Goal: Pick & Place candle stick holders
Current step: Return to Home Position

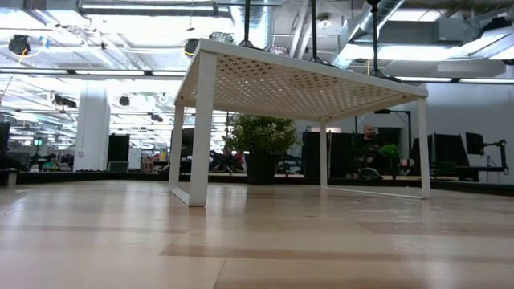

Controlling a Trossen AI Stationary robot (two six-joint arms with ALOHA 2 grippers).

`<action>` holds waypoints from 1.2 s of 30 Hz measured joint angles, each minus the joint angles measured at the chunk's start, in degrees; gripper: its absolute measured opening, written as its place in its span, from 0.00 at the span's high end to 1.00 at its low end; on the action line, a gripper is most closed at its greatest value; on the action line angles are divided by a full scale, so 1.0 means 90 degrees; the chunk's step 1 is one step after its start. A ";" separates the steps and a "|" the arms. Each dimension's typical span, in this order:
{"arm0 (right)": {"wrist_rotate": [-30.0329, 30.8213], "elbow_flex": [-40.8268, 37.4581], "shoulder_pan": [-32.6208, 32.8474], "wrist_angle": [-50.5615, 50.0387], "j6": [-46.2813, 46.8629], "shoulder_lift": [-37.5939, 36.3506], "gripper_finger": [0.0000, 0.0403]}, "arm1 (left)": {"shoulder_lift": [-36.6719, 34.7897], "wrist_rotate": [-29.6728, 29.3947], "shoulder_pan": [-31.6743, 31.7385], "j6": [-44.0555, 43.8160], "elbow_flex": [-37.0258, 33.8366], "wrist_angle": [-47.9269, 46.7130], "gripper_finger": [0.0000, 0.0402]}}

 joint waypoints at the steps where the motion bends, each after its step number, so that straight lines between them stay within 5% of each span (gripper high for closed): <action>1: 0.0068 -0.0318 0.0000 0.0178 0.0186 -0.0248 0.99 | -0.0052 0.0003 0.0000 -0.0132 0.0000 -0.0137 0.99; 13: 0.1361 -0.2765 -0.0003 0.1354 0.1371 -0.2670 1.00 | -0.0516 -0.0015 0.0000 -0.0381 -0.0136 -0.1386 0.99; 28: 0.1691 -0.4266 -0.0017 0.2025 0.1843 -0.2657 1.00 | -0.1935 -0.0377 0.0005 -0.1043 -0.2142 -0.1358 0.99; 36: 0.1664 -0.5011 -0.0017 0.2538 0.1922 -0.2661 1.00 | -0.1910 -0.0590 0.0012 -0.1560 -0.2935 -0.1314 0.99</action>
